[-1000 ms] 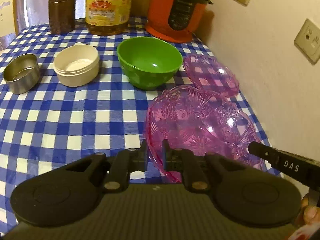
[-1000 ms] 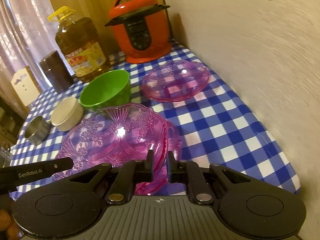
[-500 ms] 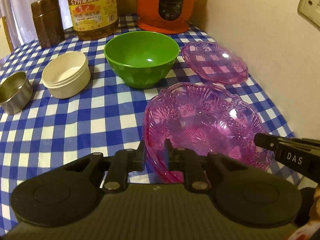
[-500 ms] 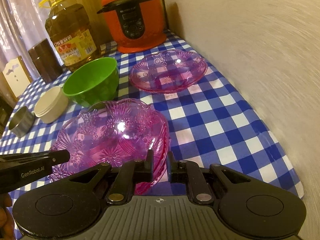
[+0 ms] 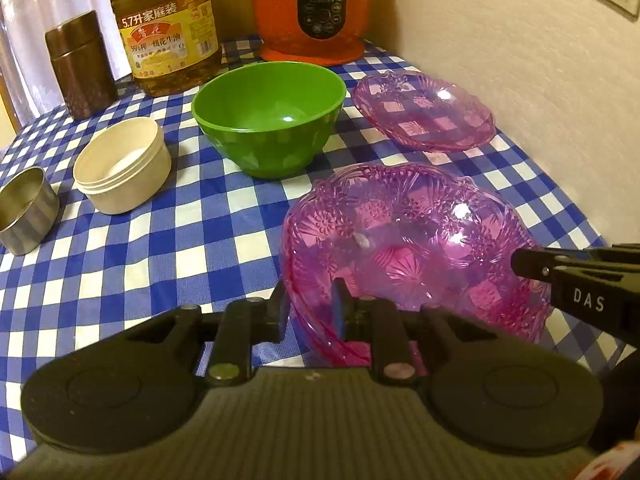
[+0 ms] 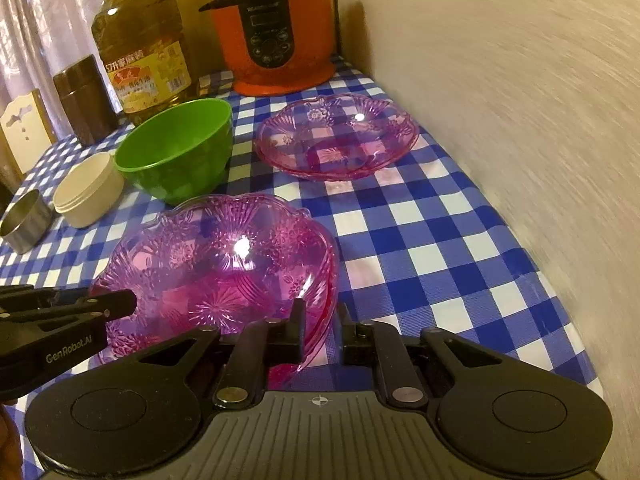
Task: Organize plates and bowls
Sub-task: 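Lift the pink plate with both grippers and carry it toward the other pink plate, then lower the pink plate onto the table and open both grippers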
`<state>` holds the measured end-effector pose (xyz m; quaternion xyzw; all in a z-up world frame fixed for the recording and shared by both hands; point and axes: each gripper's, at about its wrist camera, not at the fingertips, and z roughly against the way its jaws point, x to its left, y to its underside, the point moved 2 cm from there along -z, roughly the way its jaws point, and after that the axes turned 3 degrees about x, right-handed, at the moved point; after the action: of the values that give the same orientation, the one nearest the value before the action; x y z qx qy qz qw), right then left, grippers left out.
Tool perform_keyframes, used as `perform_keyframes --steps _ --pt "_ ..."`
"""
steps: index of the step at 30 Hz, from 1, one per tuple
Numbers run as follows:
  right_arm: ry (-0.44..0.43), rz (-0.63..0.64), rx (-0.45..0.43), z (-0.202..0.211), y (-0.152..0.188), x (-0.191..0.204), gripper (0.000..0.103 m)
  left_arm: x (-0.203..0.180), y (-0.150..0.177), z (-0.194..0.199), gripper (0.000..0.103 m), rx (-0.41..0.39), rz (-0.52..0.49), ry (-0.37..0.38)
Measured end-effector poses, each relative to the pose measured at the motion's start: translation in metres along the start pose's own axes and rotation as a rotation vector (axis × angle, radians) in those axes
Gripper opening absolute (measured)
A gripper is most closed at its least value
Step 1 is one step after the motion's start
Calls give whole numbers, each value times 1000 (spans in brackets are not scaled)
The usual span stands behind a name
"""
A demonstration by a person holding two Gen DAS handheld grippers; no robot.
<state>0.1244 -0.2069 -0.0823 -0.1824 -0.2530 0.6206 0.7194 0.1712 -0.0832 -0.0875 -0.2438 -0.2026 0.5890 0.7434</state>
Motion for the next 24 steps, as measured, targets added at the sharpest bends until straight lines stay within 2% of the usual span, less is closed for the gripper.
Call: perform_keyframes --steps 7,8,9,10,11,12,24 --pt "5 18 -2 -2 0 1 14 -3 2 -3 25 -1 -38 -22" --pt "3 25 -3 -3 -1 1 17 -2 3 -4 34 5 -36 -24" --pt "-2 29 -8 -3 -1 1 28 0 4 -5 43 9 -21 -17" --pt "-5 25 -16 -2 -1 1 37 3 5 -5 44 9 -1 -5" --pt "-11 16 -24 -1 -1 0 50 6 6 -4 44 7 16 2" --pt "-16 8 -31 0 -1 -1 51 7 6 -2 44 3 27 3" --pt "-28 -21 -26 5 1 -1 51 19 5 13 44 -18 101 22"
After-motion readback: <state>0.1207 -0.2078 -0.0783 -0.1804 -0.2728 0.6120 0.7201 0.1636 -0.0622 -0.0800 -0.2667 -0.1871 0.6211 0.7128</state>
